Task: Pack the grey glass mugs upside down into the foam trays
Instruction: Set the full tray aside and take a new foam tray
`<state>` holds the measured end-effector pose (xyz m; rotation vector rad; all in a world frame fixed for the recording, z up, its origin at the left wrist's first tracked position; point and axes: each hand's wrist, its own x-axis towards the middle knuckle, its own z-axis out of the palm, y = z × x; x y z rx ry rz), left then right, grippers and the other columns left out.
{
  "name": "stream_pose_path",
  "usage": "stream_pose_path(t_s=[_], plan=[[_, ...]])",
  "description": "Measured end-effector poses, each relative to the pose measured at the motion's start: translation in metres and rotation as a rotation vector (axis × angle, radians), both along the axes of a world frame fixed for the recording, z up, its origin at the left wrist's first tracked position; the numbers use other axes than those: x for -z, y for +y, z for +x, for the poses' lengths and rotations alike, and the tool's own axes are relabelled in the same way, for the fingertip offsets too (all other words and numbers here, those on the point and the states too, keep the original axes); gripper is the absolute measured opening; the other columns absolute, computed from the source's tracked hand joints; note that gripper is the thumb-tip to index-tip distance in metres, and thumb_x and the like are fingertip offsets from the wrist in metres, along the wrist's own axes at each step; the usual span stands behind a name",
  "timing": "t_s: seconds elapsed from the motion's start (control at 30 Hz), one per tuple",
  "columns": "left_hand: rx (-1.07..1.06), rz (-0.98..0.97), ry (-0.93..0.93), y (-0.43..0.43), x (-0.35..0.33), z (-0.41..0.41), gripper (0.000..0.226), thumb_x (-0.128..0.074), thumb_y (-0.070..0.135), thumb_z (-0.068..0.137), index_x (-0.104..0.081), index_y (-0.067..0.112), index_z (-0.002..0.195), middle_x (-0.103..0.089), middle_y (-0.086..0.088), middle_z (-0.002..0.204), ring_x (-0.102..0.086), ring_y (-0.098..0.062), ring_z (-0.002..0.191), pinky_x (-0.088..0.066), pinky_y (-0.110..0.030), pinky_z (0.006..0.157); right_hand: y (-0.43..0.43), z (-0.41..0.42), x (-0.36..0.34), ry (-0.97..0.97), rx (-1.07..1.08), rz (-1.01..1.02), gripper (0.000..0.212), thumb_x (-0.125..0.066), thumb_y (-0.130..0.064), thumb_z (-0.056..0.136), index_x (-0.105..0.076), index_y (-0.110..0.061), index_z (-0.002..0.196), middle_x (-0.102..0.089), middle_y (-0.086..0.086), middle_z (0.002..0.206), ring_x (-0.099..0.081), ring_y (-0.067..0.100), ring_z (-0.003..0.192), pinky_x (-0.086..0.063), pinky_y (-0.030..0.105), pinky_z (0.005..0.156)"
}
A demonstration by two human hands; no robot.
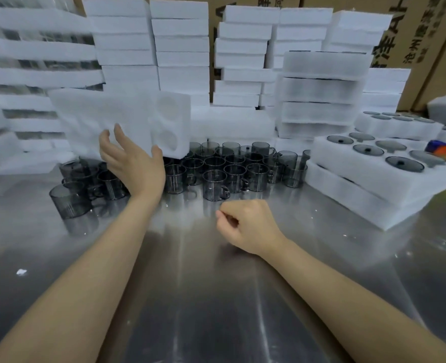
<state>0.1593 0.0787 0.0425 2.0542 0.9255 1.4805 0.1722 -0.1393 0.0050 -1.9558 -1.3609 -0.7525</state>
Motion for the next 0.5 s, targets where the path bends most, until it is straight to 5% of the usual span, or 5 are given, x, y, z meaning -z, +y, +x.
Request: stream_pose_path(t_s=[0.23, 0.5], plan=[[0.020, 0.113, 0.035, 0.036, -0.014, 0.007, 0.038, -0.062, 0.028, 0.089, -0.054, 0.007, 0.119, -0.028, -0.017, 0.143, -0.024, -0.034, 0.136, -0.029, -0.046, 0.103, 0.000, 0.005, 0.002, 0.042, -0.047, -0.010, 0.034, -0.043, -0.024, 0.085, -0.040, -0.014, 0.053, -0.031, -0.008, 0.050, -0.031, 0.016, 0.044, -0.035, 0.031, 0.041], [0.125, 0.158, -0.006, 0.044, -0.021, 0.001, 0.028, -0.057, 0.018, 0.082, -0.051, 0.010, 0.108, -0.050, -0.005, 0.114, -0.035, -0.027, 0.126, -0.018, -0.038, 0.111, 0.000, 0.007, 0.003, 0.100, -0.081, -0.004, 0.031, -0.043, -0.025, 0.085, -0.037, -0.018, 0.056, -0.031, -0.008, 0.051, -0.031, 0.016, 0.047, -0.033, 0.029, 0.046]])
